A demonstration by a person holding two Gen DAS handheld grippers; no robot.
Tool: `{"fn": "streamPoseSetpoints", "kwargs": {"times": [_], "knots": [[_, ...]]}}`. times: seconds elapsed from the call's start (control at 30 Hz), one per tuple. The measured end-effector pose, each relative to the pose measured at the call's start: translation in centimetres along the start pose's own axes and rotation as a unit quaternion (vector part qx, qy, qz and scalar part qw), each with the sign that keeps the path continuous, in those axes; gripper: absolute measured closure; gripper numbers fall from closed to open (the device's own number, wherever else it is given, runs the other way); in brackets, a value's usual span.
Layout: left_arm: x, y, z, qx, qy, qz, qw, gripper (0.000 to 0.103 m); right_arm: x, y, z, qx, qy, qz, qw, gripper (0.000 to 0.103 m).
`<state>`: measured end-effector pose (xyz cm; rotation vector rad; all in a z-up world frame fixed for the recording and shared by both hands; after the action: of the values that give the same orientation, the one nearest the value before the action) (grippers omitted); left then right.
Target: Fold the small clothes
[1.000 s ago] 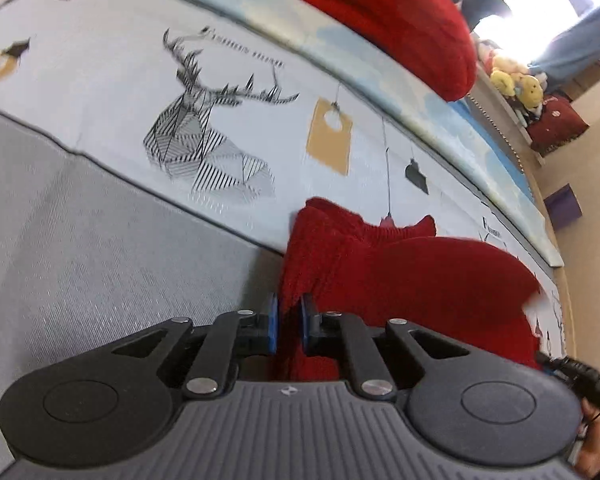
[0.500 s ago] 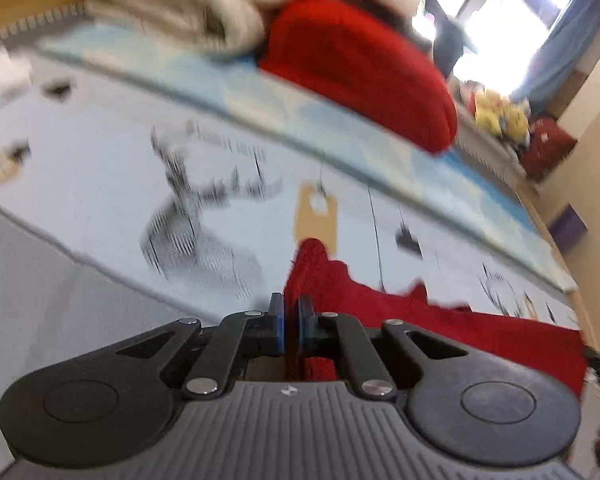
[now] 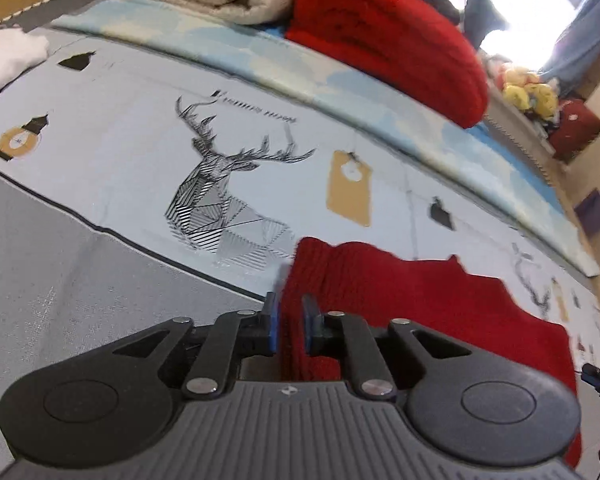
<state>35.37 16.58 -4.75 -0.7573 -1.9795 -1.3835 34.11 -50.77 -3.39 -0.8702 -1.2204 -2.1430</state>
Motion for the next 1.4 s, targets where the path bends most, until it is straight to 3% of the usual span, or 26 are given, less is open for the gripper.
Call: {"fn": "streamPoseSetpoints", "kwargs": {"times": [0.03, 0.1, 0.17, 0.2, 0.3, 0.37, 0.47, 0.77, 0.87, 0.9, 0.97, 1.0, 1.03, 1.23, 1.33, 1.4], "knots": [[0.5, -0.3, -0.3, -0.008, -0.006, 0.001, 0.9999, 0.073, 0.6, -0.1, 0.0, -0.001, 0.005, -0.002, 1.0, 0.068], [1.3, -1.1, -1.1, -0.03, -0.017, 0.011, 0.9994, 0.07, 1.7, -0.7, 0.4, 0.007, 0.018, 0.008, 1.0, 0.061], [2.3, -2.5, -2.1, -0.055, -0.032, 0.026, 0.9976, 0.065, 2.8, -1.6, 0.8, 0.015, 0.037, 0.03, 0.999, 0.058], [2.8, -3.1, -2.5, -0.069, -0.037, 0.034, 0.9963, 0.057, 3.4, -2.3, 1.4, 0.017, 0.046, 0.046, 0.998, 0.057], [4.4, -5.4, -3.2, -0.105, -0.028, 0.068, 0.9918, 0.047, 5.4, -4.6, 2.2, 0.03, 0.054, 0.081, 0.995, 0.056], [5.5, -7.1, -3.1, -0.12, -0.021, 0.091, 0.9884, 0.044, 6.7, -6.0, 2.7, 0.056, 0.051, 0.097, 0.992, 0.054], [7.0, -9.0, -2.3, -0.117, -0.025, 0.092, 0.9885, 0.043, 8.1, -7.5, 2.9, 0.085, 0.024, 0.101, 0.991, 0.046], [6.4, -10.6, 0.2, -0.076, -0.029, 0.134, 0.9876, 0.048, 8.3, -9.9, 0.7, 0.094, -0.013, 0.136, 0.986, 0.046], [5.9, -10.7, -0.1, -0.076, -0.041, 0.144, 0.9857, 0.061, 8.2, -10.2, 0.8, 0.1, -0.003, 0.145, 0.984, 0.047], [5.8, -10.8, -0.3, -0.079, -0.043, 0.147, 0.985, 0.07, 8.2, -10.4, 1.0, 0.105, 0.001, 0.147, 0.984, 0.048], [5.6, -11.1, -0.7, -0.088, -0.046, 0.154, 0.9831, 0.078, 8.2, -10.6, 1.3, 0.117, 0.003, 0.145, 0.982, 0.061], [5.6, -11.3, -0.8, -0.096, -0.042, 0.153, 0.9827, 0.085, 8.2, -10.7, 1.5, 0.121, 0.008, 0.146, 0.982, 0.079], [5.5, -11.4, -0.9, -0.1, -0.04, 0.153, 0.9825, 0.087, 8.3, -10.7, 1.5, 0.128, 0.005, 0.141, 0.982, 0.088], [6.6, -10.3, -0.2, -0.057, -0.066, 0.127, 0.988, 0.088, 10.6, -8.0, 0.5, 0.067, 0.052, 0.077, 0.993, 0.091], [4.6, -11.8, 0.7, -0.062, -0.02, 0.184, 0.9807, 0.088, 8.7, -9.4, -0.3, 0.077, 0.013, 0.129, 0.989, 0.091], [4.0, -12.4, 0.1, -0.085, -0.006, 0.199, 0.9763, 0.087, 7.6, -10.5, -0.1, 0.108, -0.013, 0.157, 0.982, 0.091]]}}
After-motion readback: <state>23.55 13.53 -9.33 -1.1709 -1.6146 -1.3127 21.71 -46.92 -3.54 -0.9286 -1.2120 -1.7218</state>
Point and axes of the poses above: each gripper's, at about its wrist camera, not at the fingertips, and x roughly against the way its jaws point, z to its left, y to its top, the point moved 6 cm from there along -x, roughly the way its jaws point
